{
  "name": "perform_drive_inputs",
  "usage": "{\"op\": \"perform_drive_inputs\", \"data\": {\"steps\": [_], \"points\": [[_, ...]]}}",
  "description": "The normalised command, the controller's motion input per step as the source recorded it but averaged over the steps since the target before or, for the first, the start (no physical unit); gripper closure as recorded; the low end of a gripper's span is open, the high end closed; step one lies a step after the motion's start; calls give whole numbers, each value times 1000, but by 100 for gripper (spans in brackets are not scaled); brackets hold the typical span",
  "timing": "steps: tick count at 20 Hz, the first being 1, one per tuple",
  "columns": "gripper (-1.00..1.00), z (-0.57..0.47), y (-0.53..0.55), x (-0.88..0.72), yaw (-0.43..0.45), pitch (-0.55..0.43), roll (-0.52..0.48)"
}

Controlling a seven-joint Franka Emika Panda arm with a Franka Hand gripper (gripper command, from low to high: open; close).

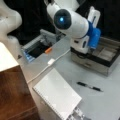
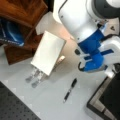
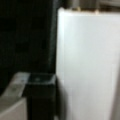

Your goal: Open the box. Pick up the pen. Place the pen in the box. Pick up the book. Place the book on the shelf.

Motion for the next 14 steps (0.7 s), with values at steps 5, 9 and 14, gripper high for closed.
{"op": "perform_drive_inputs", "data": {"steps": [5,9,14], "points": [[100,593,110,713,192,54,-7],[100,613,144,739,161,81,131],[100,611,140,769,135,93,194]]}}
